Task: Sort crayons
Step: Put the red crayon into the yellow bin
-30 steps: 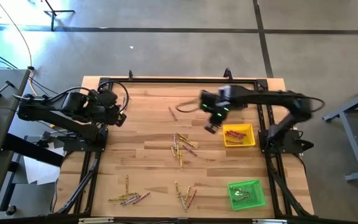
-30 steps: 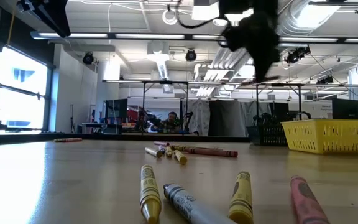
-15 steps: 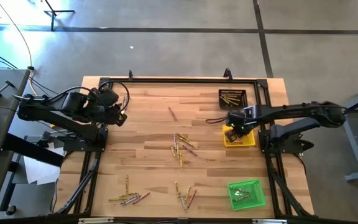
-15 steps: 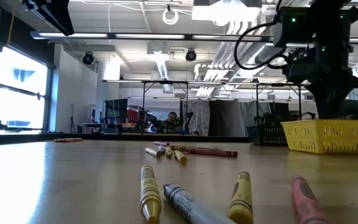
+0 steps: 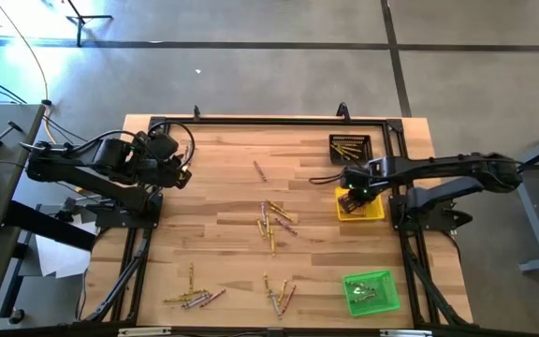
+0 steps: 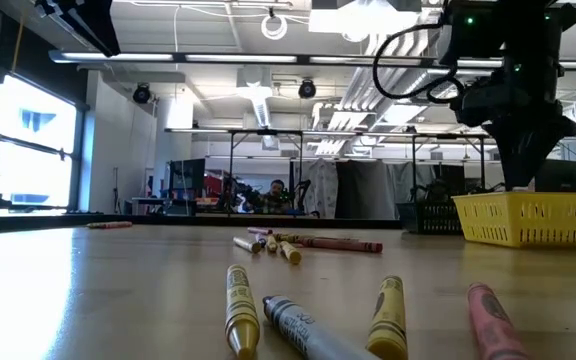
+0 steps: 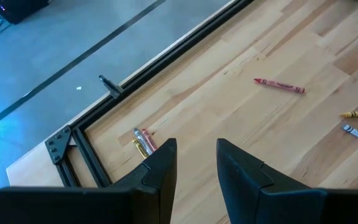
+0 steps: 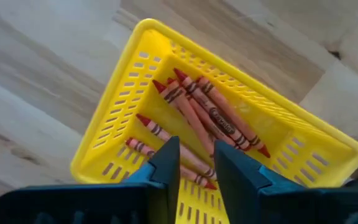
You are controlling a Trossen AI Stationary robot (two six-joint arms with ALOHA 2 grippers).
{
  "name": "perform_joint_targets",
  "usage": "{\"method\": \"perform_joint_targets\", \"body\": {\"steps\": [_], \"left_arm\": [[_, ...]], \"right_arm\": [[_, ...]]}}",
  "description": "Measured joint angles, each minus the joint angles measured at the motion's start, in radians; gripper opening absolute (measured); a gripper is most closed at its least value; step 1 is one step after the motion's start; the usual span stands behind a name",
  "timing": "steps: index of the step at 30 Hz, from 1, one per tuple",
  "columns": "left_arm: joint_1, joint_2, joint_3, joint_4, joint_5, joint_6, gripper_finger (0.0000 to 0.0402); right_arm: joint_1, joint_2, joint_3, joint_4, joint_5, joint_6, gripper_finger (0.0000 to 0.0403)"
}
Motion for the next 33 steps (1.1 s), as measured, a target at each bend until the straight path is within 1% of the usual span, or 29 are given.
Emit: {"method": "perform_joint_targets", "body": {"steps": [5, 8, 11, 13, 15, 17, 20, 23, 26, 28, 31, 33], "left_arm": [[0.000, 0.000, 0.000, 0.000, 0.000, -0.009, 0.0099], [0.000, 0.000, 0.000, 0.003, 0.000, -0.011, 0.0099], [0.000, 0.000, 0.000, 0.014, 0.000, -0.011, 0.0099], [0.000, 0.000, 0.000, 0.029, 0.000, -0.001, 0.0099], [0.000, 0.000, 0.000, 0.045, -0.003, 0.016, 0.0099], [0.000, 0.000, 0.000, 0.065, -0.004, 0.033, 0.0099], [0.000, 0.000, 0.000, 0.094, -0.004, 0.043, 0.0099], [0.000, 0.000, 0.000, 0.118, 0.004, 0.042, 0.0099], [0.000, 0.000, 0.000, 0.132, 0.026, 0.042, 0.0099], [0.000, 0.000, 0.000, 0.136, 0.032, 0.041, 0.0099], [0.000, 0.000, 0.000, 0.139, 0.032, 0.041, 0.0099], [0.000, 0.000, 0.000, 0.139, 0.032, 0.041, 0.0099]], "right_arm": [[0.000, 0.000, 0.046, 0.032, -0.028, 0.000, 0.0096], [0.000, 0.000, 0.091, 0.129, -0.012, 0.000, 0.0091], [0.000, 0.005, 0.107, 0.320, 0.081, -0.001, 0.0086], [-0.007, 0.026, 0.111, 0.472, 0.140, -0.030, 0.0085], [-0.020, 0.064, 0.112, 0.607, 0.168, -0.061, 0.0085], [-0.040, 0.120, 0.112, 0.729, 0.197, -0.055, 0.0085], [-0.073, 0.227, 0.118, 0.896, 0.204, -0.045, 0.0086], [-0.099, 0.359, 0.181, 0.914, 0.174, -0.035, 0.0086], [-0.117, 0.489, 0.288, 0.889, 0.115, -0.071, 0.0086], [-0.121, 0.574, 0.376, 0.864, 0.072, -0.130, 0.0086], [-0.121, 0.687, 0.518, 0.813, 0.015, -0.263, 0.0089], [-0.122, 0.754, 0.613, 0.742, -0.001, -0.338, 0.0098]]}}
